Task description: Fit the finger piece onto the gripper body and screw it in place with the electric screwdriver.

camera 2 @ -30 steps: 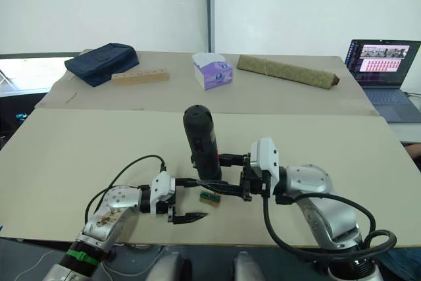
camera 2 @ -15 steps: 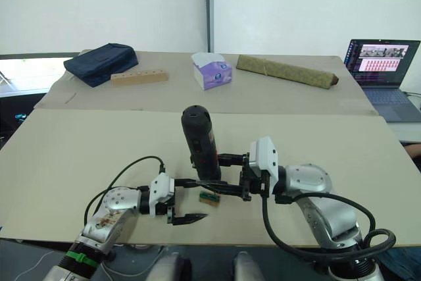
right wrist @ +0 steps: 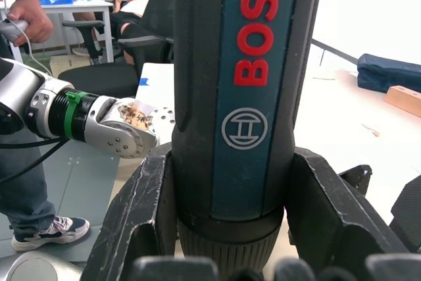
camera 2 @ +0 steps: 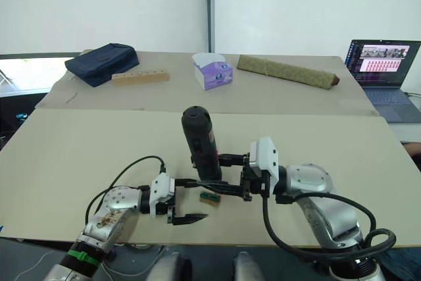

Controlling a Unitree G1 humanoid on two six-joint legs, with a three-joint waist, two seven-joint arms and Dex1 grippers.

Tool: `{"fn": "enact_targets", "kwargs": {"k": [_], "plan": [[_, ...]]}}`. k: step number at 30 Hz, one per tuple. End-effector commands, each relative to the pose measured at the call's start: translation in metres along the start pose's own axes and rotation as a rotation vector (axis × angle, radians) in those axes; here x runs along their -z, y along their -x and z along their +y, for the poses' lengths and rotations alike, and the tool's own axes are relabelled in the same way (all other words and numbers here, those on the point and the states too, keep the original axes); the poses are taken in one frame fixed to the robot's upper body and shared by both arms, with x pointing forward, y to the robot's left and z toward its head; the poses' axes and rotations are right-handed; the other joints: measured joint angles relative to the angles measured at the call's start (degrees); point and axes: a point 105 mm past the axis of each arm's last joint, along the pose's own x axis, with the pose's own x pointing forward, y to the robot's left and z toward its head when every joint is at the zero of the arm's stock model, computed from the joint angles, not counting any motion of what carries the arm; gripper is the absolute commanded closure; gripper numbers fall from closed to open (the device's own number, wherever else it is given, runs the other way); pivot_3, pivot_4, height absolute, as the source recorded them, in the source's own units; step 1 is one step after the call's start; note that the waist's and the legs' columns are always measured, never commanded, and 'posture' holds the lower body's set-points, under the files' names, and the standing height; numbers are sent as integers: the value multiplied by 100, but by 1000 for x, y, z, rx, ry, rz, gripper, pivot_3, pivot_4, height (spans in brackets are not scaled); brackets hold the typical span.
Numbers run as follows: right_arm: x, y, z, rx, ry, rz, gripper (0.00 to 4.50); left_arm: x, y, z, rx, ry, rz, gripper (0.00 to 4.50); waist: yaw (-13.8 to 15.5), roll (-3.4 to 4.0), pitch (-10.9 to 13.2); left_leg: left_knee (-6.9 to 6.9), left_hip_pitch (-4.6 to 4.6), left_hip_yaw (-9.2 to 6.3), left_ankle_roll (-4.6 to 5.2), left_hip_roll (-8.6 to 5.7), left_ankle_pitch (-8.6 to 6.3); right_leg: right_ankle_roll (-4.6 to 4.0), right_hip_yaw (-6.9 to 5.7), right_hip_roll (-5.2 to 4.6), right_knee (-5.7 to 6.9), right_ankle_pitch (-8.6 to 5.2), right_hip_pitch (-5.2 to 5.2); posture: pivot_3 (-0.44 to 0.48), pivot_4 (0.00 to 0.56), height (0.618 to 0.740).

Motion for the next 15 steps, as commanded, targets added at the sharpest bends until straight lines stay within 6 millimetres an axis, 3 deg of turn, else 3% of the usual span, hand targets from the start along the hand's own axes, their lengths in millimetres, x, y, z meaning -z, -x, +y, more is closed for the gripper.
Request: {"fn": "enact_targets", "kwargs": {"k": [1,15], "plan": [[-13,1,-1,3,64,-37,2600,22,-5,-13,34,79,61,0,0,0,0,0,0,0,0,0,0,0,0,0,0,0,0,0,150,740],[-12,1,-2,2,63,-32,2600,20,-5,-12,34,78,58,0,2,0,0,0,0,0,0,0,0,0,0,0,0,0,0,0,150,740]]}}
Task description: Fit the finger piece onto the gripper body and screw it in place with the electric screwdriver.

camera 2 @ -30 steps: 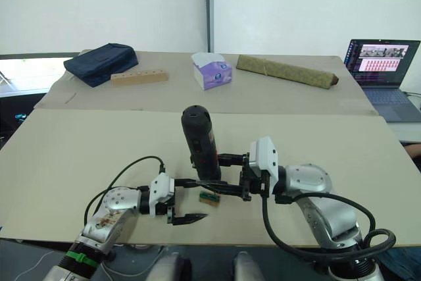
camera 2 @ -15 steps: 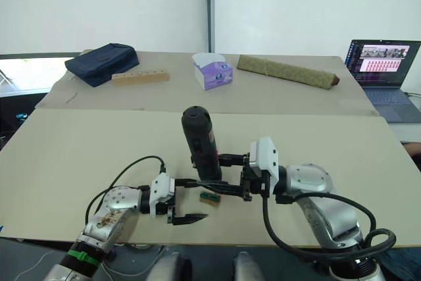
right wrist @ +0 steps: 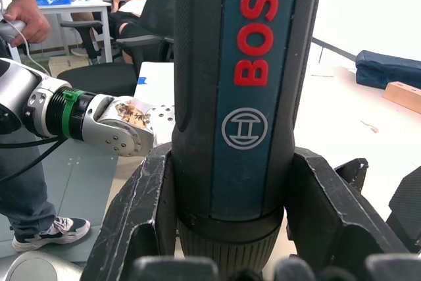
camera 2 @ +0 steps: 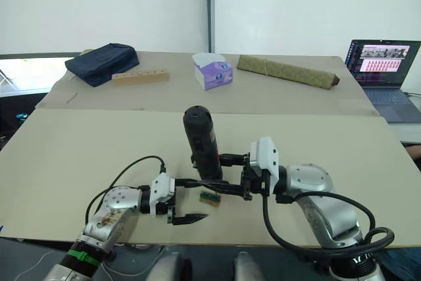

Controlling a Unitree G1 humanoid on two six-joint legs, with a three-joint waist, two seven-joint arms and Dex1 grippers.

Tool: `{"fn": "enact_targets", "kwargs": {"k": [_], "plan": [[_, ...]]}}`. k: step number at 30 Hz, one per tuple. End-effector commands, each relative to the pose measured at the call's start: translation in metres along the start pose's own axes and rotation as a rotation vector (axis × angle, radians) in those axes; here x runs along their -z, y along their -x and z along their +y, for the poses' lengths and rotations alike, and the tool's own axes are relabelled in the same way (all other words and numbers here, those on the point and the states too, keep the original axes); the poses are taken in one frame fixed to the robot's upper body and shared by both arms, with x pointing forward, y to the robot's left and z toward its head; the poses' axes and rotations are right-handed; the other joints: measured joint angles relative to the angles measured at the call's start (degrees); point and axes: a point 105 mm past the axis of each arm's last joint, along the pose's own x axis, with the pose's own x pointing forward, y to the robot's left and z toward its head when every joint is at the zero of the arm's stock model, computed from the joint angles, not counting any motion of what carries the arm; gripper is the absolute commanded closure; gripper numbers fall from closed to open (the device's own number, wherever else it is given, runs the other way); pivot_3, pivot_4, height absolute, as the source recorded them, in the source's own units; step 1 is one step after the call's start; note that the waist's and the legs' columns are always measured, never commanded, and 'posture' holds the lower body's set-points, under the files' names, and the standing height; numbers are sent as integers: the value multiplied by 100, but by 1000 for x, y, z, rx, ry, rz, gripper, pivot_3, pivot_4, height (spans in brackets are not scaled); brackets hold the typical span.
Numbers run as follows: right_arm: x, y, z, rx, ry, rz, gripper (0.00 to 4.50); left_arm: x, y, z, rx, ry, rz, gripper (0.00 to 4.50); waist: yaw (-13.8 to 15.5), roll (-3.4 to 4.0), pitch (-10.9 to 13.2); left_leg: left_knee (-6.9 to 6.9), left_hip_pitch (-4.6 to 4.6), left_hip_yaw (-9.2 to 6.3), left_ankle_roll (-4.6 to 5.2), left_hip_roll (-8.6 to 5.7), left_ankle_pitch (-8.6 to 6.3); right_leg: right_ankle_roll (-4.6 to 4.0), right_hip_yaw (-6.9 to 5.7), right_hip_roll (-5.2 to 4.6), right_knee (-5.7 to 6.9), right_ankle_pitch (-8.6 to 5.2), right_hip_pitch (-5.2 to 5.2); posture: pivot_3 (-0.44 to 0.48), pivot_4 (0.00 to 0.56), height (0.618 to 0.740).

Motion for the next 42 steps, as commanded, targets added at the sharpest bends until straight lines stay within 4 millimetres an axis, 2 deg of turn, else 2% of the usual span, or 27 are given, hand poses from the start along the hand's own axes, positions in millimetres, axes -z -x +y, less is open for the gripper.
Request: {"fn": "enact_targets", "kwargs": {"k": [1,42], "plan": [[-14,0,0,-3,68,-36,2600,20,-5,-12,33,77,57,0,1,0,0,0,0,0,0,0,0,0,0,0,0,0,0,0,150,740],[-11,3,1,1,60,-43,2600,21,-5,-12,40,81,59,0,3,1,-1,0,0,0,0,0,0,0,0,0,-1,0,0,0,150,740]]}}
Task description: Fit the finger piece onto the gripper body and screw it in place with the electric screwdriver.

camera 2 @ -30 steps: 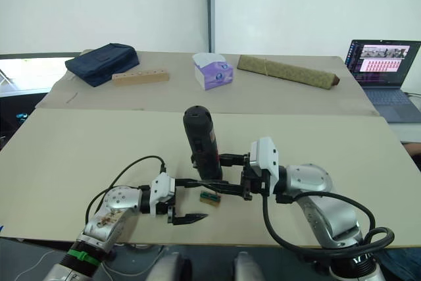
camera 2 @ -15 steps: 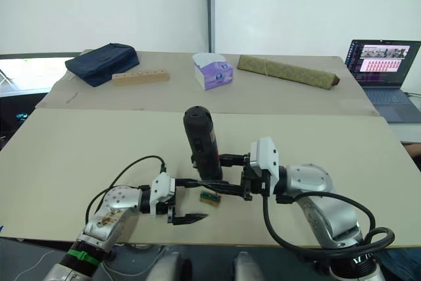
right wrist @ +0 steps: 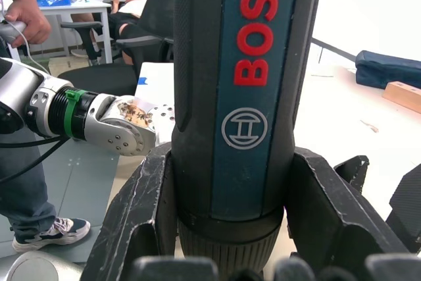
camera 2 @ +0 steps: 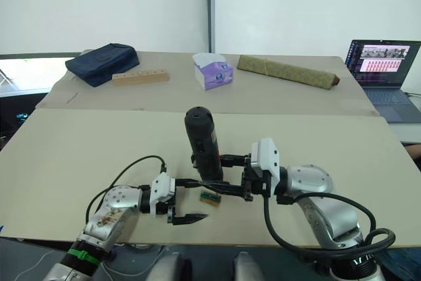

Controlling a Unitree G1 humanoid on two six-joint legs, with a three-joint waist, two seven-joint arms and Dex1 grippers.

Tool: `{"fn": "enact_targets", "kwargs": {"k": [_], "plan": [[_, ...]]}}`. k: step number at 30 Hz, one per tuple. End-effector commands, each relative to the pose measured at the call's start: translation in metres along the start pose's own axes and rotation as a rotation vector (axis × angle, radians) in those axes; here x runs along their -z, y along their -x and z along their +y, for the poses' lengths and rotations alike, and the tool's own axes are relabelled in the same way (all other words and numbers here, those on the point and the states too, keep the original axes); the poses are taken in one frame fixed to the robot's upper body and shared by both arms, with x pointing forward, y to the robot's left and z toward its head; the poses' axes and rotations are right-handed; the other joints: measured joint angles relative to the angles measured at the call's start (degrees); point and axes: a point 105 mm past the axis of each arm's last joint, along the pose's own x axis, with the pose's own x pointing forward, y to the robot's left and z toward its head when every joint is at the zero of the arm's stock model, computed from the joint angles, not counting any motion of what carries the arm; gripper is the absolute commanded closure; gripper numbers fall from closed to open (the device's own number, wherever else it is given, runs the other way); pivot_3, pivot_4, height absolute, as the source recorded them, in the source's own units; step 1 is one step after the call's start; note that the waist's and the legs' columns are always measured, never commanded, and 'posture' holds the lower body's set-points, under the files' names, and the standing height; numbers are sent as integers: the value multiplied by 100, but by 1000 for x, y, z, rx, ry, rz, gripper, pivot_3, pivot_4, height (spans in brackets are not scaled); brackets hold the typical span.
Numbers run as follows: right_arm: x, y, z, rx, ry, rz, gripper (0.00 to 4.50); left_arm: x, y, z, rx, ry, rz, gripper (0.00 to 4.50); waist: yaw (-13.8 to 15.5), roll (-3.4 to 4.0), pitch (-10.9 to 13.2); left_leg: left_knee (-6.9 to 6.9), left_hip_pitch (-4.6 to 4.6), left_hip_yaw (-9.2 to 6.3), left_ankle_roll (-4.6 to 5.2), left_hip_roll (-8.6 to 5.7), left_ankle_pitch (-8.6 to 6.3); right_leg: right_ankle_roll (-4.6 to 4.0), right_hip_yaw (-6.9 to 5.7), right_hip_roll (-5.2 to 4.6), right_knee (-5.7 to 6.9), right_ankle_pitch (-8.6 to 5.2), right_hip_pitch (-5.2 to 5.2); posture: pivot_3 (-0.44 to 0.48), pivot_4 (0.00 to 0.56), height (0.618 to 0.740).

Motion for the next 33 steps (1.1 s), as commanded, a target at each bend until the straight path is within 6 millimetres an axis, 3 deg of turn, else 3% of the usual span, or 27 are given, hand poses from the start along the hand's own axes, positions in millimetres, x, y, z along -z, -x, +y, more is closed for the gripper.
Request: {"fn": "enact_targets", "kwargs": {"k": [1,33], "plan": [[-12,1,0,3,61,-40,2600,21,-5,-12,31,79,56,0,0,0,0,0,0,0,0,0,0,0,0,0,0,0,0,0,150,740],[-13,3,0,-8,59,-43,2600,18,-5,-11,24,79,56,0,2,0,0,0,0,0,0,0,0,0,0,0,0,0,0,0,150,740]]}}
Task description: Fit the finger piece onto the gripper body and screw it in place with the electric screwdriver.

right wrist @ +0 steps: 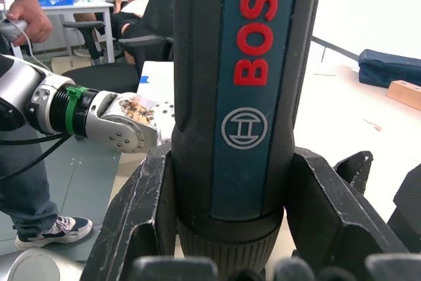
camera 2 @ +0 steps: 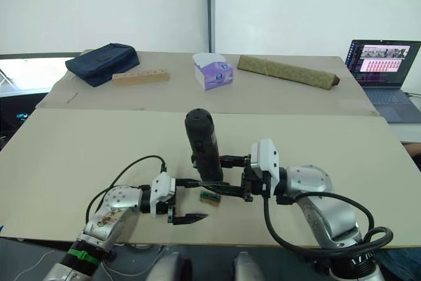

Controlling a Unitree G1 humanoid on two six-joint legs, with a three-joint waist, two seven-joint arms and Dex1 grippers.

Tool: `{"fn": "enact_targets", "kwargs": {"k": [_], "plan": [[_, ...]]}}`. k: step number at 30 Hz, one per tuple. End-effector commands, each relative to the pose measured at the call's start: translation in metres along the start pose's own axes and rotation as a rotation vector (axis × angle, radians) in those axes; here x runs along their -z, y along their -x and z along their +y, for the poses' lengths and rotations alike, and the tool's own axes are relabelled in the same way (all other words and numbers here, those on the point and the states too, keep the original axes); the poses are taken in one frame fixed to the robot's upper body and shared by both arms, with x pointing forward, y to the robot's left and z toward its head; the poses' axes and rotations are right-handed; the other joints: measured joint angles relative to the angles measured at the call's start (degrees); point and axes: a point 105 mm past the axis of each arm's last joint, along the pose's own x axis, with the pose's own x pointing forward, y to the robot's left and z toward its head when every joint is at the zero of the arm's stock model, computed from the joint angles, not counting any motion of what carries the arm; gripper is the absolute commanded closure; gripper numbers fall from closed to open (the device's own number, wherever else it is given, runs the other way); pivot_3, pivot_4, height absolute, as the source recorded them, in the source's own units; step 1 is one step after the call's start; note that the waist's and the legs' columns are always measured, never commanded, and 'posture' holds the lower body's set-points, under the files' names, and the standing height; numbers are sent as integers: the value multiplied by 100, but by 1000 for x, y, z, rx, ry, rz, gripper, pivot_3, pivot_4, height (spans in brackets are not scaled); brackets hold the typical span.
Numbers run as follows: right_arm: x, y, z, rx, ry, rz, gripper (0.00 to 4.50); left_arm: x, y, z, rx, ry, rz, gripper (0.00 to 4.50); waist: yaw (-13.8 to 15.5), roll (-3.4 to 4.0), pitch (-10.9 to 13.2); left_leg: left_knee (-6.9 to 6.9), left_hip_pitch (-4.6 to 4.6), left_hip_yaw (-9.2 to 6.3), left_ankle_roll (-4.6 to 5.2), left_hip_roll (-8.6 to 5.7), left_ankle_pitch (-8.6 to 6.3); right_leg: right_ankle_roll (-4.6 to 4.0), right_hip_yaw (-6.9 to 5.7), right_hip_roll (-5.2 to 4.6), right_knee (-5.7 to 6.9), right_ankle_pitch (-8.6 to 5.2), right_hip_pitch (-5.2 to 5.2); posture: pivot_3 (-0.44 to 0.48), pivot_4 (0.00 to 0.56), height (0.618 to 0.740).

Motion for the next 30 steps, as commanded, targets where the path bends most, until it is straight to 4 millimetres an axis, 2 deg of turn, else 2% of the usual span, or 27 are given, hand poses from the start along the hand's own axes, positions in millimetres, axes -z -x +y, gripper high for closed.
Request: {"fn": "enact_targets", "kwargs": {"k": [1,30], "plan": [[-15,3,0,-2,61,-44,2600,20,-4,-11,26,79,56,0,0,0,0,0,0,0,0,0,0,0,0,0,0,0,0,0,150,740],[-19,5,0,-37,52,-43,2600,20,-4,-14,23,83,53,0,-1,0,0,0,0,0,0,0,0,0,0,0,0,0,0,0,150,740]]}}
